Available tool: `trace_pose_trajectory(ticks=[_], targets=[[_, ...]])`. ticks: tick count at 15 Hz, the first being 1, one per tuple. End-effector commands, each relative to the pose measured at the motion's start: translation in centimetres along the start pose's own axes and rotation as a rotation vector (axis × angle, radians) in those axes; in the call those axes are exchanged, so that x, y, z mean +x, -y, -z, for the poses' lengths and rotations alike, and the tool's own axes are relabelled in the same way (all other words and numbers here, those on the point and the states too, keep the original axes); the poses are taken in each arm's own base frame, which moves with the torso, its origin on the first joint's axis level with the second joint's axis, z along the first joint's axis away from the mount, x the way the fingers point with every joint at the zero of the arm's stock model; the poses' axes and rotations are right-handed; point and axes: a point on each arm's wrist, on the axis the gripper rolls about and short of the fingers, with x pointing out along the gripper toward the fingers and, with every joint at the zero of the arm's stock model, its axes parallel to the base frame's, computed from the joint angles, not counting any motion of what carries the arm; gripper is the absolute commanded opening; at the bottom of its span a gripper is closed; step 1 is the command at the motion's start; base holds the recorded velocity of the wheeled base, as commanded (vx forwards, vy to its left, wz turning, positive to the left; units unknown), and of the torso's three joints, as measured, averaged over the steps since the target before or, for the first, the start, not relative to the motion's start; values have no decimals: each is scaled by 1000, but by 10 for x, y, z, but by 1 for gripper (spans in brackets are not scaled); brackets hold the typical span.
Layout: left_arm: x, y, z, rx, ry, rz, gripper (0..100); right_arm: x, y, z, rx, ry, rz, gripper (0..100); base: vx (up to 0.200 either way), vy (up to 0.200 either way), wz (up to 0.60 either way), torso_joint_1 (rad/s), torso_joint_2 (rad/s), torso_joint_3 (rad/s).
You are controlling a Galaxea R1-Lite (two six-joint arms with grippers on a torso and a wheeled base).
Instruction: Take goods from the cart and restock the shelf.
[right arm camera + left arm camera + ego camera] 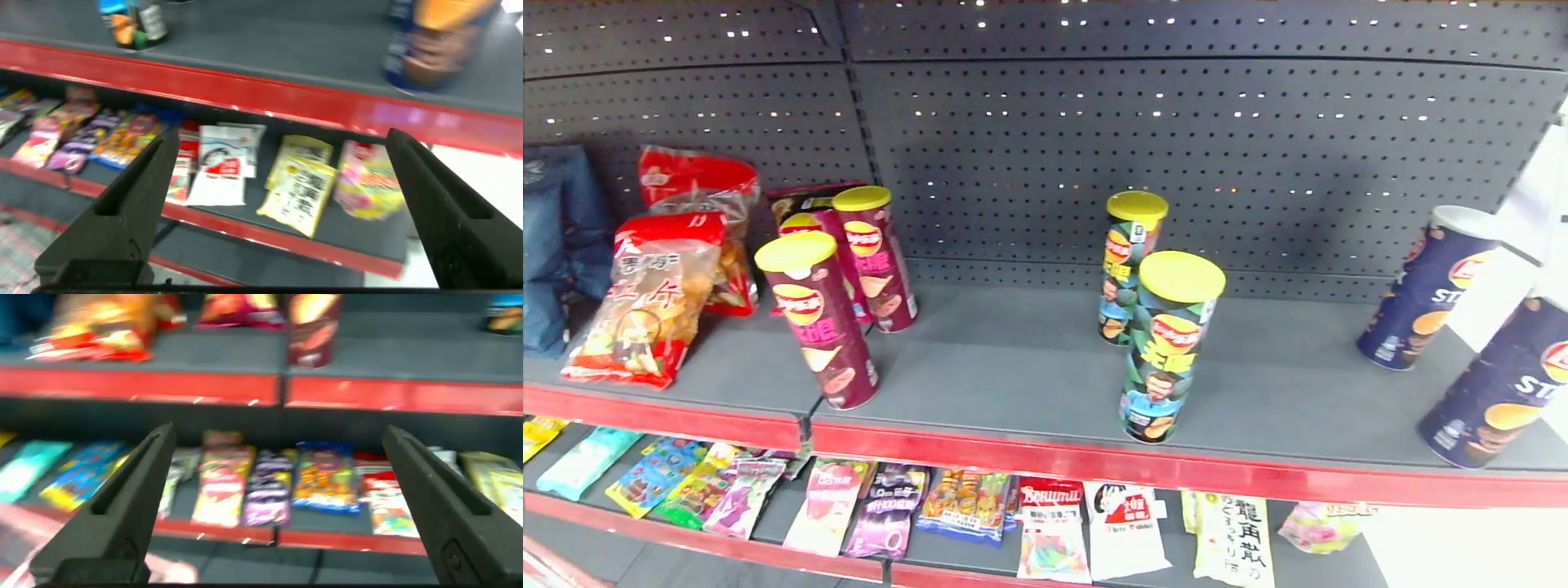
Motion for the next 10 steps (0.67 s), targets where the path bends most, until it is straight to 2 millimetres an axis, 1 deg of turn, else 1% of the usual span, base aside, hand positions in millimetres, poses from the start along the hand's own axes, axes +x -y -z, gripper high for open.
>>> trace_pose_trajectory(ticks=[1,6,9,10], targets=[[0,0,0,0,-1,-1,100,0,0,0,-1,-3,-1,100,0,0,-600,-2,-2,7],[0,0,0,1,-1,2,100,0,0,0,-4,-1,-1,100,0,0,0,0,0,0],[0,0,0,3,-1,1,100,0,0,0,-4,-3,-1,100,0,200,0,2,2,1],[0,0,0,3,-1,1,100,0,0,0,-4,-3,-1,100,0,0,0,0,0,0]])
